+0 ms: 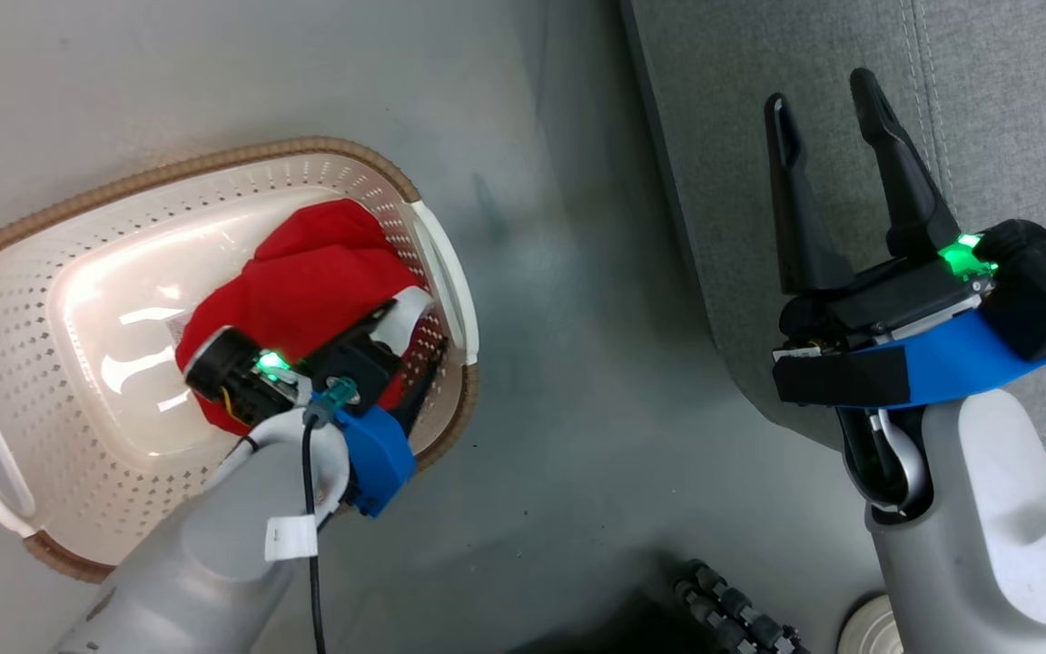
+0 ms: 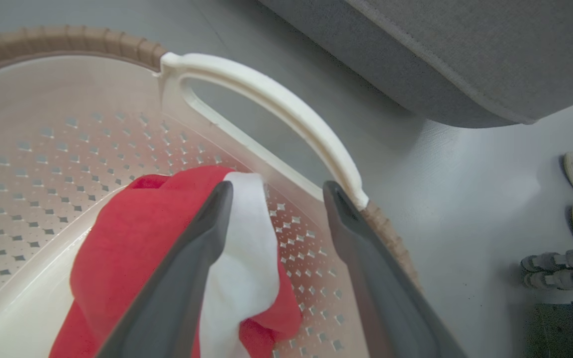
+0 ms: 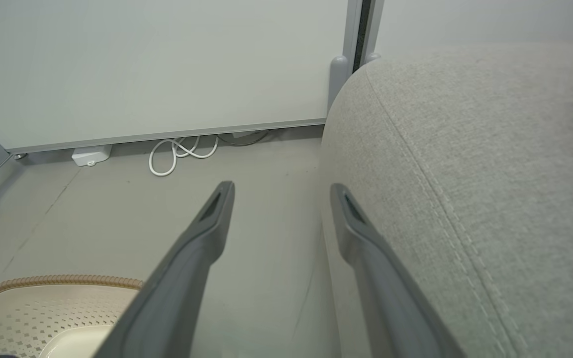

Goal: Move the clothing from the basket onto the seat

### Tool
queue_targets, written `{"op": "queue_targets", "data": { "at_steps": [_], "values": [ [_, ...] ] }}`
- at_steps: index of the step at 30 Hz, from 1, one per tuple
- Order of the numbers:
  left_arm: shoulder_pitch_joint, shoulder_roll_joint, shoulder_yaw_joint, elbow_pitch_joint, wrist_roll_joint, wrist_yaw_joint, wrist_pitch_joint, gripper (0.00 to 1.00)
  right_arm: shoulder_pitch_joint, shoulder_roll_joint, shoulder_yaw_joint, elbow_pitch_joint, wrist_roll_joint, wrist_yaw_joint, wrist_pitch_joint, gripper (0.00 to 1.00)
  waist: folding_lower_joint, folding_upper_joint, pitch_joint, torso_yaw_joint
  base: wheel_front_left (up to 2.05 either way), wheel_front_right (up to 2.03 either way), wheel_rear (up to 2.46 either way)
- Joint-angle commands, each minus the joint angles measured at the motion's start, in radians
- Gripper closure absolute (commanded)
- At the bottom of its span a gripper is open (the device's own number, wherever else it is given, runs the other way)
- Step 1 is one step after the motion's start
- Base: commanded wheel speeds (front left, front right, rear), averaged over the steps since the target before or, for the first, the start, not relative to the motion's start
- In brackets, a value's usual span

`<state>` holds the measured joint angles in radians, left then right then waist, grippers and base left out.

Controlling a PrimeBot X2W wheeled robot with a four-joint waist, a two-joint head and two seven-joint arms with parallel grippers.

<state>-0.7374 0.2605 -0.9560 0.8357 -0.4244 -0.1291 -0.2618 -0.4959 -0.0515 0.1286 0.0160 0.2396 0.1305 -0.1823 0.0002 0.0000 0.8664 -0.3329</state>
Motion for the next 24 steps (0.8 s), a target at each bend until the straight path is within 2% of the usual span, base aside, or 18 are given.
{"op": "queue_targets", "data": {
  "at_steps": [1, 14, 17, 18, 19, 20, 24],
  "values": [
    [-0.025, 0.000, 0.002, 0.025, 0.003, 0.008, -0.005, 0.00, -0.017, 0.002, 0.005, 0.004, 0.009, 0.000, -0.009, 0.00, -0.0002, 0.0000, 0.010, -0.009, 0.00, 0.00, 0.00],
    [-0.110, -0.066, 0.036, 0.294, -0.002, 0.158, 0.012, 0.00, 0.000, 0.002, 0.033, 0.013, 0.030, 0.000, -0.030, 0.00, -0.0002, 0.0000, 0.032, -0.038, 0.00, 0.00, 0.00],
    [-0.126, -0.081, 0.036, 0.334, -0.006, 0.172, 0.022, 0.00, 0.001, 0.002, 0.033, 0.015, 0.032, 0.000, -0.031, 0.00, -0.0002, 0.0000, 0.033, -0.040, 0.00, 0.00, 0.00],
    [-0.131, -0.084, 0.036, 0.345, -0.009, 0.171, 0.026, 0.51, 0.001, 0.002, 0.035, 0.015, 0.034, 0.000, -0.031, 0.00, -0.0002, 0.0000, 0.033, -0.040, 0.00, 0.00, 0.00],
    [-0.135, -0.087, 0.035, 0.354, -0.009, 0.169, 0.029, 0.93, 0.001, 0.002, 0.036, 0.016, 0.035, 0.000, -0.031, 0.00, -0.0002, 0.0000, 0.033, -0.041, 0.00, 0.00, 0.00],
    [-0.138, -0.090, 0.035, 0.362, -0.012, 0.163, 0.032, 1.00, 0.000, 0.002, 0.037, 0.016, 0.034, 0.000, -0.031, 0.00, -0.0002, 0.0000, 0.032, -0.041, 0.00, 0.00, 0.00],
    [-0.144, -0.100, 0.035, 0.383, -0.023, 0.147, 0.036, 1.00, -0.004, 0.002, 0.038, 0.019, 0.033, 0.000, -0.031, 0.00, -0.0002, 0.0000, 0.030, -0.040, 0.00, 0.00, 0.00]
  ]
}}
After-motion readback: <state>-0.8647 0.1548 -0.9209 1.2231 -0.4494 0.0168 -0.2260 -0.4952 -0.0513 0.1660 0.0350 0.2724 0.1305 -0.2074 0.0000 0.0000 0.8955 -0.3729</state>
